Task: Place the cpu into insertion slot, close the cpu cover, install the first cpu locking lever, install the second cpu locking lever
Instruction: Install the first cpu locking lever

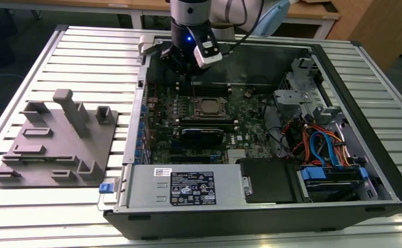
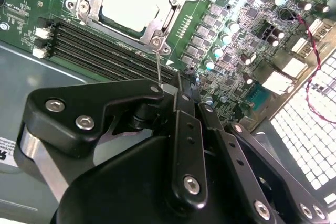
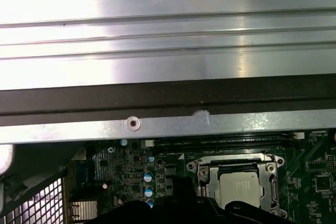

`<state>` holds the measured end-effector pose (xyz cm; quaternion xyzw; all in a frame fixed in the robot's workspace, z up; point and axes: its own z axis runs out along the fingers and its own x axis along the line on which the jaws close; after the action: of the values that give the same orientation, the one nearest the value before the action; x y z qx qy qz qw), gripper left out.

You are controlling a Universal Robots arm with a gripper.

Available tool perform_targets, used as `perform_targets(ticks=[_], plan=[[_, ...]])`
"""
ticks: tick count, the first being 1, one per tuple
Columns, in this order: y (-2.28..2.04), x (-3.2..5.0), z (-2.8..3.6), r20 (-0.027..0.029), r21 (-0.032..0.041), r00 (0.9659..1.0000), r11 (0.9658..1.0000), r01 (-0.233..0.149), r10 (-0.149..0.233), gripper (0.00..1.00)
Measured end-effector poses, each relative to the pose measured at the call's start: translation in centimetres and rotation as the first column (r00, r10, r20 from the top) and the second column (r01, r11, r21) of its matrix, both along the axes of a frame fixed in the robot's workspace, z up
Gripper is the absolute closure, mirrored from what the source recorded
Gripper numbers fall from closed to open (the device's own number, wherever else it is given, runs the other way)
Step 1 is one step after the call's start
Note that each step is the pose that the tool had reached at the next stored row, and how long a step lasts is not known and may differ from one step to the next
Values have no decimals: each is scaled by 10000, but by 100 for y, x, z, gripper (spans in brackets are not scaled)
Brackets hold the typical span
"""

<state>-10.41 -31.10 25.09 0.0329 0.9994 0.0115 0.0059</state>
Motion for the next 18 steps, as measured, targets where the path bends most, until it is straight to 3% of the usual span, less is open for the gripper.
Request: perform_targets(ticks=[18], plan=[[1,85,-22,13,1,10000,10000,0,0,89]])
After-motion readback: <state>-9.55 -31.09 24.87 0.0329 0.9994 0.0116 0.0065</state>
